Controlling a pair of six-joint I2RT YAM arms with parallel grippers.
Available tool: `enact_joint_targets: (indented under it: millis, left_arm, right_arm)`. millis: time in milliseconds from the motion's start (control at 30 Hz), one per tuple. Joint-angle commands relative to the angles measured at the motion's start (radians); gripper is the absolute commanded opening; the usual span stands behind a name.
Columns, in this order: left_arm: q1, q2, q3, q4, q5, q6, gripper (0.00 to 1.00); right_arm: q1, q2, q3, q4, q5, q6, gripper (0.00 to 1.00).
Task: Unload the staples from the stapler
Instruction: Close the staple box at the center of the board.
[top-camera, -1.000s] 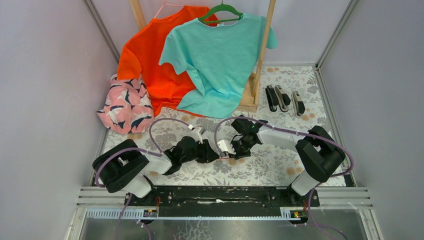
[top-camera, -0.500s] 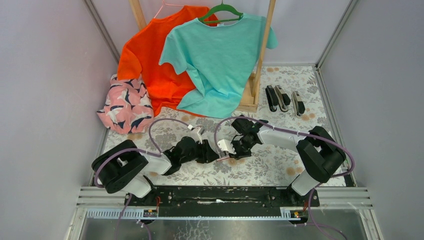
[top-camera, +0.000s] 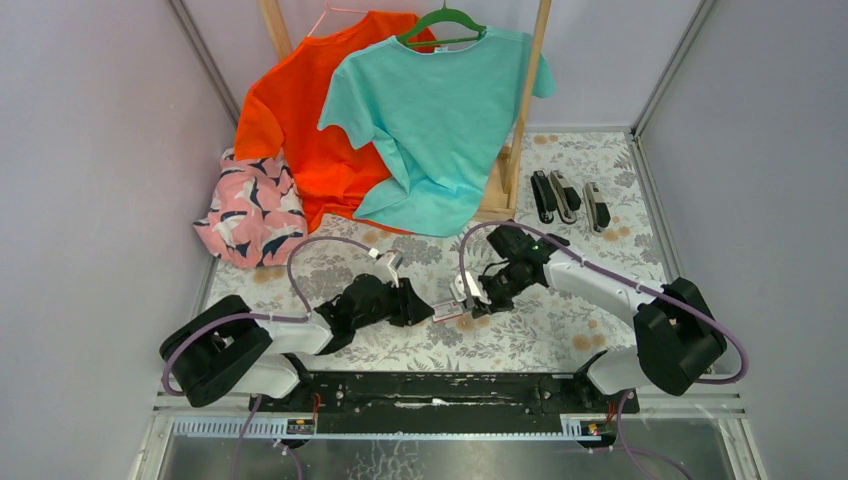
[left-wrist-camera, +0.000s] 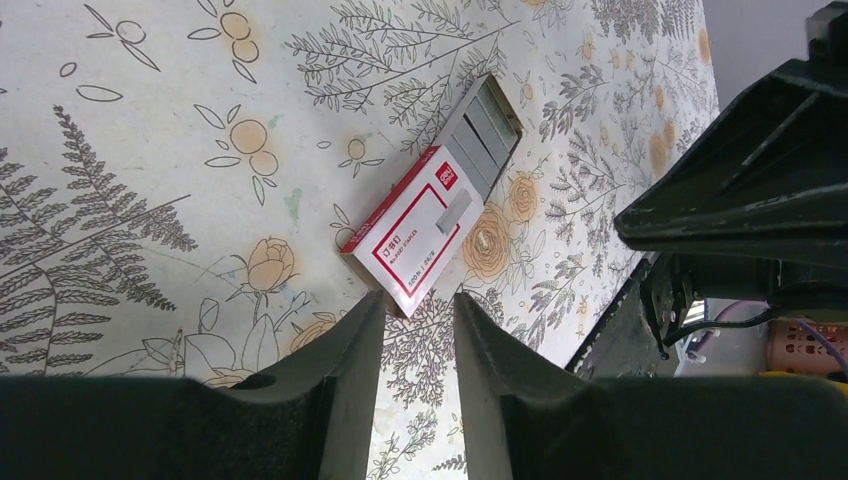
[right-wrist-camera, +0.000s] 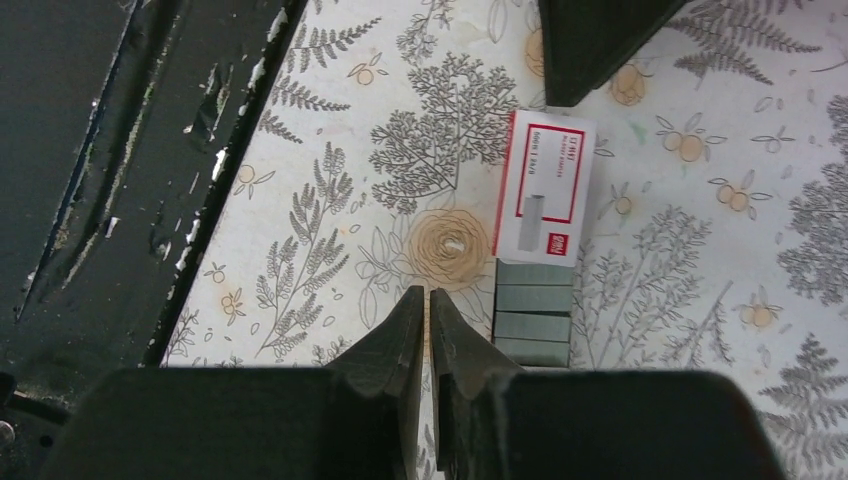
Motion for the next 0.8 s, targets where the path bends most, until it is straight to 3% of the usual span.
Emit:
enact_joint_targets:
  millis: [0,333,767]
  left_arm:
    - [0.003,-0.013,-0.017,0.012,0.004,0.03,0.38]
    - [0.006,-0.096,-0.068,0.017,-0.042,0.05,0.39]
    - [0.005,-0.074,-0.071,0.06,-0.024,0.042,0.39]
  right_arm:
    - [0.02,0.001,-0.049,0.043,-0.082,-0.036,0.12]
    - [0.152,0.151,-0.053,0.241,0.159,0.147,0.11]
    - [0.158,0.177,-0.056,0.396,0.326,0.32,0.12]
